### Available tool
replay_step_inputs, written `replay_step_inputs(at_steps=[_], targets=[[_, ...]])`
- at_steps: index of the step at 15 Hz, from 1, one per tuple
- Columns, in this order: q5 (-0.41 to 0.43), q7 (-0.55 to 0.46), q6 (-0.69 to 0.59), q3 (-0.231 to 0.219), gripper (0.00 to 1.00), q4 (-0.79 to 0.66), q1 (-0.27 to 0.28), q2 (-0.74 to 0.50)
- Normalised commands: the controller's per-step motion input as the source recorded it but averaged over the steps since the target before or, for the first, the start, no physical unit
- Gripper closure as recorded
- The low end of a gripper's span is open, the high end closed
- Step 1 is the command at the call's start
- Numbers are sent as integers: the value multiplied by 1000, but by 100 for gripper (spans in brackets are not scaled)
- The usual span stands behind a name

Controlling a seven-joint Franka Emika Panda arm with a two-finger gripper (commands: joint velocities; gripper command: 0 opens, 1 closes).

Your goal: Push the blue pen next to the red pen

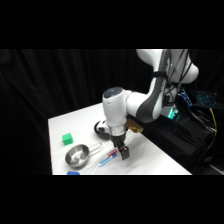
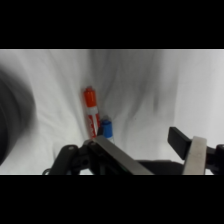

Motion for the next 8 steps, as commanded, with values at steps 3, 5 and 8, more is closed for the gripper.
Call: replay_step_inputs(at_steps=[3, 5, 8], targets=[[-138, -93, -650, -32, 0, -84, 31, -553], [-139, -90, -579, -19, 0, 6, 10, -444], [-95, -128, -410, -4, 0, 59, -24, -317]])
